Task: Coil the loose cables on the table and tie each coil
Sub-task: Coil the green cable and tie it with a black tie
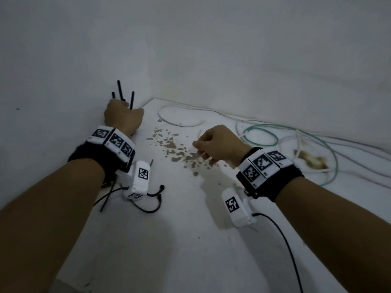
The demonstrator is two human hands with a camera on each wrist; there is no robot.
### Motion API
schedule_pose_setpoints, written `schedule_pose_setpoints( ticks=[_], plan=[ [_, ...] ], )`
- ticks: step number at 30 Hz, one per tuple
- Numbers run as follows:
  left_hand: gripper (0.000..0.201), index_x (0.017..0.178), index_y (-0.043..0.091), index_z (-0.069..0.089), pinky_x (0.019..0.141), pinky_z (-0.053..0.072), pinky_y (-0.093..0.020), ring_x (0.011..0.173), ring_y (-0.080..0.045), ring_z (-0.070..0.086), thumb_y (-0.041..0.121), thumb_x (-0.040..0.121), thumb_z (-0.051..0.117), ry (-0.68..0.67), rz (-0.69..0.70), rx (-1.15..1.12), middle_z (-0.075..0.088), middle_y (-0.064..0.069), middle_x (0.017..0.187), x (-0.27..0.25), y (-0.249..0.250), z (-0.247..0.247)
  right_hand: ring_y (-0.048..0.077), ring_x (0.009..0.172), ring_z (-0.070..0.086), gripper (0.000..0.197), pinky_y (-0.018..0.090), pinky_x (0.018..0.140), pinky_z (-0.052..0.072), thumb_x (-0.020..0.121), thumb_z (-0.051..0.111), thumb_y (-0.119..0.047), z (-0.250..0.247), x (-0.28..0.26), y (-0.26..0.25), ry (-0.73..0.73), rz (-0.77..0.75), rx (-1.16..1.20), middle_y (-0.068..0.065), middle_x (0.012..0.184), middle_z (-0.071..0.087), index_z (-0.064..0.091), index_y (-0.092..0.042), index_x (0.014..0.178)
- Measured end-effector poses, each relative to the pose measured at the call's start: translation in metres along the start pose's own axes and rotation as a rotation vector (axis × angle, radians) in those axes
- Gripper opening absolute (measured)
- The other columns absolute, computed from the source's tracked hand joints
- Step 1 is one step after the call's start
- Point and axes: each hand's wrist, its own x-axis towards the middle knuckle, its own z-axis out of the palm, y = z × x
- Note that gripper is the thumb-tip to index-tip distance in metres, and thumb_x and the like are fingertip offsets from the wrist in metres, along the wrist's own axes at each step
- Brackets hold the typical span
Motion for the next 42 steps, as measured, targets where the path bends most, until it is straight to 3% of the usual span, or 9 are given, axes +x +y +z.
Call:
schedule_pose_setpoints(
  ticks=[6,12,17,22,24,27,31,37,42],
  plan=[
    [0.018,0.091,0.013,0.071,0.072,0.047,-0.026,0.079,-0.015,0.060,0.030,0.085,0.077,-0.526,0.380,0.185,0.065,0.001,0.084,-0.094,0.043,0.030,0.031,0.107,0.061,0.028,0.036,0.089,0.053,0.086,0.060,-0.011,-0.070,-0.026,0.071,0.092,0.153,-0.591,0.017,0.117,0.064,0.067,0.000,0.111],
    [0.017,0.091,0.018,0.071,0.053,0.044,-0.016,0.071,-0.006,0.061,0.034,0.086,0.075,-0.795,0.587,0.373,0.068,0.005,0.086,-0.172,0.066,0.071,0.029,0.090,0.064,0.023,0.034,0.077,0.057,0.081,0.065,-0.018,-0.109,-0.073,0.121,0.120,0.278,-0.663,0.014,0.104,0.067,0.065,-0.003,0.098],
    [0.027,0.109,0.019,0.067,0.065,0.041,-0.015,0.087,-0.009,0.060,0.037,0.088,0.071,-0.898,0.674,0.429,0.066,0.006,0.101,-0.225,0.072,0.098,0.031,0.117,0.059,0.027,0.039,0.097,0.051,0.087,0.061,-0.012,-0.112,-0.099,0.150,0.020,0.237,-0.740,0.015,0.133,0.058,0.069,-0.006,0.112],
    [0.049,0.141,0.018,0.051,0.106,0.040,-0.031,0.130,-0.019,0.050,0.029,0.095,0.063,-0.958,0.826,0.577,0.052,-0.002,0.143,-0.267,0.070,0.114,0.024,0.101,0.061,0.025,0.030,0.080,0.050,0.087,0.054,-0.007,-0.113,-0.119,0.145,0.042,0.072,-0.628,0.004,0.106,0.064,0.070,-0.017,0.103],
    [0.037,0.132,0.014,0.060,0.105,0.043,-0.034,0.126,-0.024,0.054,0.022,0.096,0.058,-0.942,0.866,0.594,0.060,-0.006,0.136,-0.278,0.071,0.119,0.021,0.098,0.059,0.026,0.032,0.081,0.050,0.088,0.055,-0.006,-0.119,-0.132,0.136,0.089,-0.035,-0.571,0.002,0.102,0.061,0.069,-0.016,0.107],
    [0.021,0.100,0.009,0.072,0.081,0.052,-0.029,0.091,-0.017,0.068,0.011,0.098,0.052,-0.971,0.792,0.388,0.073,-0.003,0.093,-0.286,0.078,0.116,0.020,0.094,0.063,0.020,0.036,0.083,0.054,0.086,0.059,-0.012,-0.135,-0.152,0.131,0.211,-0.148,-0.494,0.004,0.101,0.069,0.070,-0.014,0.102],
    [0.023,0.090,0.016,0.071,0.074,0.054,-0.026,0.076,-0.005,0.066,0.009,0.100,0.052,-1.032,0.617,-0.121,0.071,0.006,0.077,-0.292,0.085,0.095,0.021,0.089,0.063,0.016,0.033,0.080,0.053,0.085,0.061,-0.017,-0.166,-0.178,0.147,0.272,-0.092,-0.565,0.000,0.094,0.067,0.071,-0.016,0.097],
    [0.024,0.092,0.010,0.064,0.079,0.058,-0.036,0.082,-0.017,0.068,0.008,0.103,0.044,-0.896,0.230,-0.812,0.073,-0.002,0.081,-0.274,0.088,0.052,0.038,0.100,0.063,0.019,0.037,0.083,0.047,0.095,0.057,-0.013,-0.206,-0.206,0.210,0.665,0.174,-0.401,0.021,0.103,0.070,0.072,-0.002,0.101],
    [0.023,0.098,0.008,0.055,0.088,0.057,-0.050,0.110,-0.029,0.067,0.006,0.106,0.034,-1.050,0.044,-0.809,0.070,-0.016,0.119,-0.266,0.080,0.036,0.019,0.081,0.064,0.030,0.026,0.072,0.043,0.097,0.054,-0.014,-0.192,-0.218,0.200,0.991,-0.049,-0.073,0.000,0.091,0.070,0.056,-0.016,0.126]
  ],
)
